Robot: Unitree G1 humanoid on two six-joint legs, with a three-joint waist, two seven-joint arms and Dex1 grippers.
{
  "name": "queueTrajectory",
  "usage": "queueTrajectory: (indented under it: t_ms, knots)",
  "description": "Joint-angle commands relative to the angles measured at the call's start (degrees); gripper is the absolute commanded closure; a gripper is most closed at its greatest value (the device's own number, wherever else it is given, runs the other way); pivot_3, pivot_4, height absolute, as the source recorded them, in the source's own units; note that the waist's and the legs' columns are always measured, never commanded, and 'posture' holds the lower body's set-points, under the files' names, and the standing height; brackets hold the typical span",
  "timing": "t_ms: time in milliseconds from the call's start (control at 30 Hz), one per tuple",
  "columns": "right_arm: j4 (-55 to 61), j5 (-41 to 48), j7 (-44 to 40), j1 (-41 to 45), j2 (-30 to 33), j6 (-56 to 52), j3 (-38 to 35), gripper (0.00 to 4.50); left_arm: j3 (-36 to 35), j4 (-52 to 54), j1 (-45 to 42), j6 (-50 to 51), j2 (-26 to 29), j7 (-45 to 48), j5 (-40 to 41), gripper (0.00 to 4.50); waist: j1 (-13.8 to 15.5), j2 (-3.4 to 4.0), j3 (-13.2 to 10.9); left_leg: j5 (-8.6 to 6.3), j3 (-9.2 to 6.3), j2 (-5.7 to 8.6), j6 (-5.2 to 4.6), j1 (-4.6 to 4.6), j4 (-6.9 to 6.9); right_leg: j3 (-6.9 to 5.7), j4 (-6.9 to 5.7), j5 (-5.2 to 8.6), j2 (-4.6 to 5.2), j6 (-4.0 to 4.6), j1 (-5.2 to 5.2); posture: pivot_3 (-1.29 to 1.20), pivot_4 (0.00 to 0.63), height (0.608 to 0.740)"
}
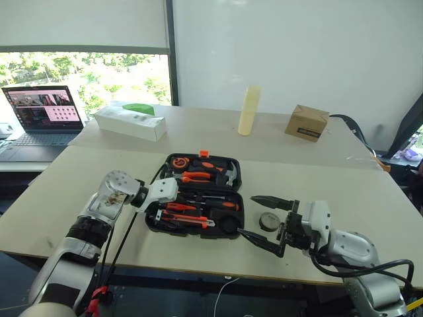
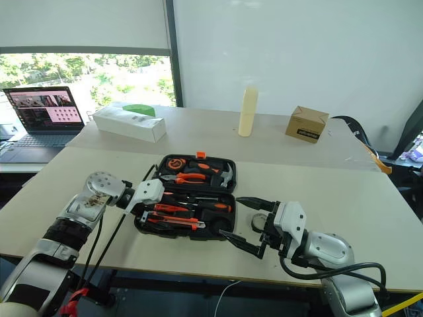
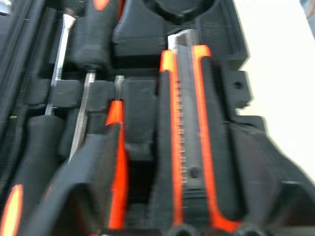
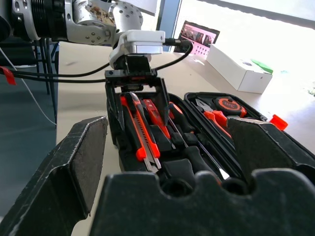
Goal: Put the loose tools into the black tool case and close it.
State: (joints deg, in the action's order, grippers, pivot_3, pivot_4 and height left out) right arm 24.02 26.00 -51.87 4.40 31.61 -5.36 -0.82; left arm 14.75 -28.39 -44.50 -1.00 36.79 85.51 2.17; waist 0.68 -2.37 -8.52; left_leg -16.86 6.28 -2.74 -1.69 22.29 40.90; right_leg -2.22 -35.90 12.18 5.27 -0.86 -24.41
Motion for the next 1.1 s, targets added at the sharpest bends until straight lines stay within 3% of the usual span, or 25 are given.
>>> queueTrajectory:
  t_ms: [33, 267, 367, 700, 1100]
  knots:
    - [-0.07, 0.22, -0.45, 1.37, -0.21, 1.99, -0.61, 0.0, -1.9, 0.53, -1.64, 1.44, -0.27, 2.96, 3.88, 0.03, -0.01, 0.0, -0.01, 0.0, 0.01, 0.0, -0.01, 0.02, 0.0, 0.01, 0.02, 0.0, 0.0, -0.01, -0.01, 0.0, 0.15, 0.74]
    - [-1.72, 0.21, -1.2, 2.41, -0.26, 2.61, -0.6, 0.0, -6.43, 1.72, -4.95, 7.09, 1.57, 6.62, 10.58, 0.03, 0.03, 0.02, -0.03, 0.0, 0.05, 0.01, -0.01, 0.14, 0.04, -0.04, 0.03, 0.01, 0.01, -0.03, -0.08, 0.0, 0.15, 0.74]
    - [-2.25, -0.02, -1.2, 2.52, -0.5, 2.97, -0.32, 0.0, -5.87, 0.58, -2.88, 1.26, 3.69, 6.96, 8.91, 0.68, -0.26, 0.03, -0.03, 0.0, 0.02, 0.01, 0.0, 0.07, 0.02, -0.01, 0.01, 0.01, 0.0, -0.03, -0.06, 0.0, 0.15, 0.74]
    - [-2.41, -0.44, -1.21, 2.25, -1.01, 2.9, 0.03, 0.0, -3.31, 2.27, 3.56, -0.67, 1.94, 3.75, 5.93, 4.38, 0.08, 0.06, -0.05, 0.01, 0.06, 0.01, 0.01, 0.09, 0.04, -0.01, -0.03, 0.02, 0.01, -0.02, -0.06, 0.0, 0.15, 0.74]
    - [-1.94, -0.51, -0.84, 1.63, -1.05, 2.65, -0.49, 0.0, 2.18, 0.7, 6.31, 1.77, 0.5, -3.23, -1.9, 4.45, 0.05, 0.24, 0.06, 0.0, 0.04, 0.01, 0.01, -0.3, 0.03, 0.02, -0.15, 0.02, 0.03, -0.01, 0.26, 0.0, 0.15, 0.74]
